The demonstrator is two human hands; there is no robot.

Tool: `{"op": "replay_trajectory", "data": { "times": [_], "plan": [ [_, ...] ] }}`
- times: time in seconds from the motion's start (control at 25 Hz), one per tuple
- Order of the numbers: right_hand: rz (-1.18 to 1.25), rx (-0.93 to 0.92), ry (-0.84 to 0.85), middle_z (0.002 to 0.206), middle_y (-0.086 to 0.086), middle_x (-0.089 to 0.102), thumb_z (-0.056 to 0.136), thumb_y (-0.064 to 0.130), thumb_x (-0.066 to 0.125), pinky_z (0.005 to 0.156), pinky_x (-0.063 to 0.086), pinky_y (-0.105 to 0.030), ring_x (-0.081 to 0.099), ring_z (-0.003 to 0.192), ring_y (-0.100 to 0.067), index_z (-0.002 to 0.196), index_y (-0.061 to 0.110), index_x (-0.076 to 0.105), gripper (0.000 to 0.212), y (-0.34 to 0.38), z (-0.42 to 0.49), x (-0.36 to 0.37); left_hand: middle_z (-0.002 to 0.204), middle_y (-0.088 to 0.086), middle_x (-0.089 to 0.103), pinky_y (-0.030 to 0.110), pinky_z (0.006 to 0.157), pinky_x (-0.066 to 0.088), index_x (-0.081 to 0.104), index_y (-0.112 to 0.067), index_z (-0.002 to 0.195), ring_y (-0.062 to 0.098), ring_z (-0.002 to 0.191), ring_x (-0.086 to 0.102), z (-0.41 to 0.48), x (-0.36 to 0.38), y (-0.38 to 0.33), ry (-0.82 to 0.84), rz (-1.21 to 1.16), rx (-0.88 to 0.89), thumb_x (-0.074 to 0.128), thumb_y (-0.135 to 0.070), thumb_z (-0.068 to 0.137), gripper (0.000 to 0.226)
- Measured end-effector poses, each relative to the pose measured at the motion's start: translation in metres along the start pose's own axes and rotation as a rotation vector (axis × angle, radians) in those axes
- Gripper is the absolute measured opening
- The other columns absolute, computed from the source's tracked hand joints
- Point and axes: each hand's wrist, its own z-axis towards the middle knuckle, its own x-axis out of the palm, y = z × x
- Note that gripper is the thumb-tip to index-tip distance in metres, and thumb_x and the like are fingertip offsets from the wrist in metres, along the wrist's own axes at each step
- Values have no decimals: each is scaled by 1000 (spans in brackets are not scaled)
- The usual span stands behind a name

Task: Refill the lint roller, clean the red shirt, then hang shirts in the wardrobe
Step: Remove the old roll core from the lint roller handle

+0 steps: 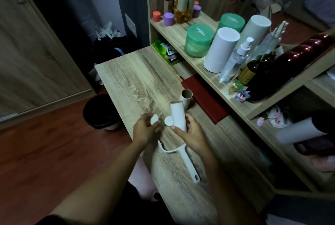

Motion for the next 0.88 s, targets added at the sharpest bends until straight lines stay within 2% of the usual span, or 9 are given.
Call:
{"op": "replay_trajectory", "data": {
  "times": [0.12, 0.2, 0.32, 0.44, 0.56, 0.64, 0.8, 0.88],
  "plan": [
    [15, -29, -35, 113, 4, 64, 72, 32, 76, 88, 54, -37, 63, 101, -10, 124, 25, 50, 58, 3, -1, -1, 115, 12, 64, 32, 92, 44, 58, -10, 119, 28, 107, 58, 2, 0, 10, 71, 296, 131, 73, -18, 67, 54],
    [5, -39, -40, 111, 5, 64, 73, 31, 76, 87, 54, -38, 63, 100, -11, 125, 24, 50, 59, 4, -1, -2, 117, 12, 63, 29, 90, 40, 57, -11, 122, 31, 112, 53, 3, 2, 14, 63, 394, 174, 72, -8, 69, 55],
    [-22, -61, -53, 111, 5, 62, 73, 29, 76, 87, 54, -38, 62, 101, -12, 127, 21, 49, 61, 5, 0, -6, 122, 11, 61, 29, 91, 39, 53, -13, 128, 32, 117, 50, 3, 4, 14, 62, 404, 174, 72, -9, 69, 61],
    [-45, -80, -70, 106, 9, 62, 73, 28, 77, 85, 53, -34, 62, 98, -9, 124, 20, 52, 57, 9, -2, 3, 129, 14, 57, 27, 96, 35, 47, -6, 132, 30, 121, 50, 2, -6, 10, 52, 366, 209, 73, -10, 74, 63],
    [-37, -106, -55, 98, 18, 62, 73, 25, 77, 82, 53, -28, 62, 93, -3, 113, 27, 53, 47, 19, 0, 22, 133, 16, 53, 32, 101, 37, 44, -4, 134, 29, 124, 49, 7, -28, 8, -18, 312, 232, 66, -12, 82, 57],
    [-43, -122, -30, 100, 12, 64, 72, 28, 77, 81, 53, -28, 63, 93, -5, 109, 31, 52, 46, 27, 5, 41, 135, 17, 52, 34, 103, 37, 43, -3, 135, 30, 125, 48, 14, -47, 8, -68, 292, 217, 61, -13, 86, 53],
    [-17, -136, 61, 100, 13, 60, 76, 18, 75, 70, 44, -4, 58, 84, 11, 114, 23, 52, 45, 52, 18, 97, 137, 17, 50, 30, 103, 33, 43, -2, 135, 30, 128, 46, 34, -98, 8, -167, 280, 191, 56, -14, 90, 48],
    [-29, -126, 109, 105, 8, 61, 77, 18, 74, 72, 44, -4, 58, 88, 5, 120, 16, 52, 49, 67, 30, 134, 136, 17, 51, 27, 101, 33, 44, 0, 134, 30, 126, 47, 52, -133, 15, -208, 268, 183, 55, -12, 91, 46]
  ]
}}
